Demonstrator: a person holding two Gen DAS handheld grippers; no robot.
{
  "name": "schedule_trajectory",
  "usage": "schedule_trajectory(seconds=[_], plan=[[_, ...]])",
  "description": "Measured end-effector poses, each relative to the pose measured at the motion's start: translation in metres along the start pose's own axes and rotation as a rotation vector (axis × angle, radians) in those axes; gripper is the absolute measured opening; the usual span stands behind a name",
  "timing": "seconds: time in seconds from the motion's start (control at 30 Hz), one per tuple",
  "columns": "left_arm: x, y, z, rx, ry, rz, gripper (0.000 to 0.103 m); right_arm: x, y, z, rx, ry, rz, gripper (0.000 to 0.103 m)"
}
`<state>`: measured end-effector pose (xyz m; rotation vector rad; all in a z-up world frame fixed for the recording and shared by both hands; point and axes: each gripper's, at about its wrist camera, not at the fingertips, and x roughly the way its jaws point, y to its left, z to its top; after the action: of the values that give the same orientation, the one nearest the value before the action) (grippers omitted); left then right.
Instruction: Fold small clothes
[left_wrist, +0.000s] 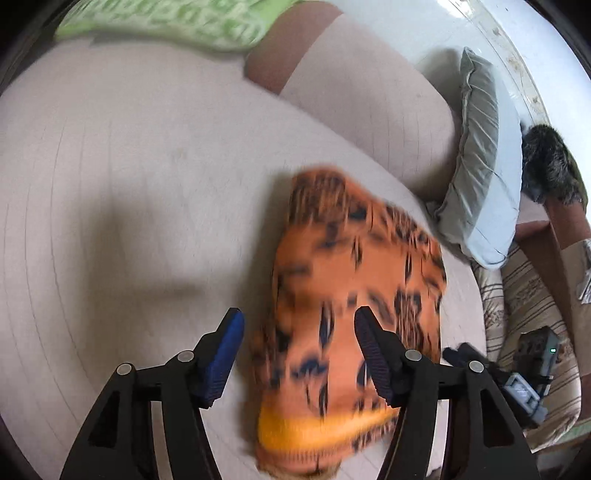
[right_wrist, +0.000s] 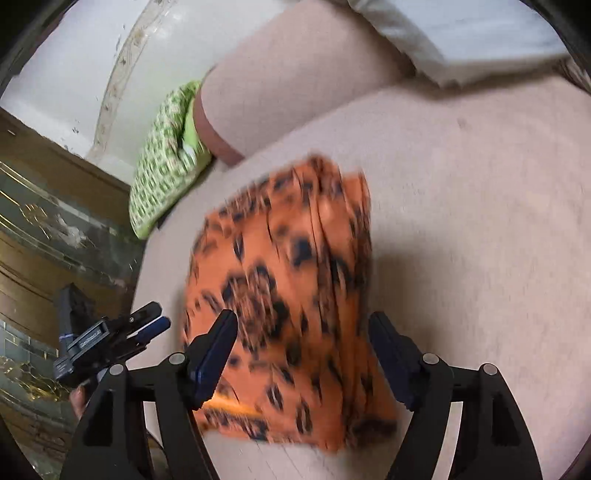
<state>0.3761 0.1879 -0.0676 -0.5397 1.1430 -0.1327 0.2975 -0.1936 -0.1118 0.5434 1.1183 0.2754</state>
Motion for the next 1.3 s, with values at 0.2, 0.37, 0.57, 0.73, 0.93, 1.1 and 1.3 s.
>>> schedule_trajectory(seconds=[0.2,0.37,0.57,0.73,0.93,1.1,1.3], plan=[[0.023,0.006,-0.025,0.012,0.047,-0.067,0.06,0.015,-0.013,-0.023,-0.041,0.117,-0.077,0.059],[0.06,0.016,-0.027,0.004,0.154,-0.041,0.056,0.024,-0.018,-0.019,-0.057,0.165,-0.047,0.031],[0.059,0.012,-0.021,0.001,0.149,-0.078,0.037,0.012,-0.003,-0.021,-0.089,0.152,-0.068,0.016],[0.063,0.01,-0.021,-0.015,0.162,-0.059,0.046,0.021,-0.018,-0.018,-0.023,0.2,-0.032,0.037],[0.055,0.002,-0.027,0.01,0.164,-0.025,0.047,0.021,-0.035,-0.019,0.049,0.258,-0.026,0.06],[0.059,0.001,-0.029,0.012,0.173,-0.023,0.047,0.024,-0.048,-0.019,0.145,0.273,0.063,0.042],[0.049,0.002,-0.025,-0.019,0.128,-0.081,0.023,0.014,-0.031,-0.021,0.11,0.242,0.026,0.02]])
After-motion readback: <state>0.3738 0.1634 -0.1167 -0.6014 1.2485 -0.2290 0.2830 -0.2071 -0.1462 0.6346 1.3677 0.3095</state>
